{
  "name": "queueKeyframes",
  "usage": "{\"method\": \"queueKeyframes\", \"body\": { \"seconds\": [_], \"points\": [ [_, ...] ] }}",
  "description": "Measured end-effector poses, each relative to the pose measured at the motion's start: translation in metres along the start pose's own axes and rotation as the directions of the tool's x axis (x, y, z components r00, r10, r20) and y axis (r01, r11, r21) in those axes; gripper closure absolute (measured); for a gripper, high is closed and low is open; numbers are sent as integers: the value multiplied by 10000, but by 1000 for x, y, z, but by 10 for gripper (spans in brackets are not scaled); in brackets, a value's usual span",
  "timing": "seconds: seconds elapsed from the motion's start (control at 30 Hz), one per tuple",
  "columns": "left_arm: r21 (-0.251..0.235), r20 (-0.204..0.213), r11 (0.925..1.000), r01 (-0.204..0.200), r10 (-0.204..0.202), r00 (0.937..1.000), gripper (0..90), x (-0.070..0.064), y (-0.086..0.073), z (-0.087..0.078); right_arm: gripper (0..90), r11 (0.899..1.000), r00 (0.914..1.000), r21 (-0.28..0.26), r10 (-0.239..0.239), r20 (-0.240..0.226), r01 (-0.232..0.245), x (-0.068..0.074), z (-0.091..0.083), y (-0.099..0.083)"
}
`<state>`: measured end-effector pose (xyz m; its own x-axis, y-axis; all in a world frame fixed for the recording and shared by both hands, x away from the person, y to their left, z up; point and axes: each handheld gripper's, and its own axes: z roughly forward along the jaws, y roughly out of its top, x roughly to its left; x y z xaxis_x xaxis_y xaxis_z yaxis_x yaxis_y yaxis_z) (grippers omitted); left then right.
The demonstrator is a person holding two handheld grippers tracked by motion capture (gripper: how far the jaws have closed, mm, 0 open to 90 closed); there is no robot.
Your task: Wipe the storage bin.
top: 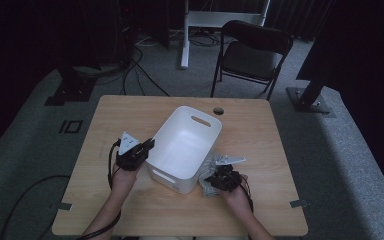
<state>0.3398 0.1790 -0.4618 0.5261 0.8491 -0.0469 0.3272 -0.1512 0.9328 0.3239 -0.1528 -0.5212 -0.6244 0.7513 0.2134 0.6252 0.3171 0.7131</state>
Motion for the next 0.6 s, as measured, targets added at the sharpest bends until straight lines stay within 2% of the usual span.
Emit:
{"method": "queueKeyframes", "body": {
  "seconds": [0.2,0.27,0.4,0.53,0.6],
  "points": [
    [29,20,10000,-67,67,10000,857,1,1,0,765,9964,10000,-850,-5,-6,5,0,-31,9],
    [71,0,9998,-196,196,9998,859,1,1,0,765,9924,10000,-1227,20,-52,-26,-1,-44,14],
    [164,83,9997,-192,191,9998,861,1,1,0,764,9803,9999,-1974,-74,-110,51,-2,-70,24],
    [264,86,9994,-219,217,9997,864,1,2,0,765,9697,9995,-2438,-201,-253,133,0,-82,36],
    [284,82,9994,-197,195,9998,863,0,3,1,764,9692,9992,-2447,-331,-210,269,2,-81,41]
  ]
}}
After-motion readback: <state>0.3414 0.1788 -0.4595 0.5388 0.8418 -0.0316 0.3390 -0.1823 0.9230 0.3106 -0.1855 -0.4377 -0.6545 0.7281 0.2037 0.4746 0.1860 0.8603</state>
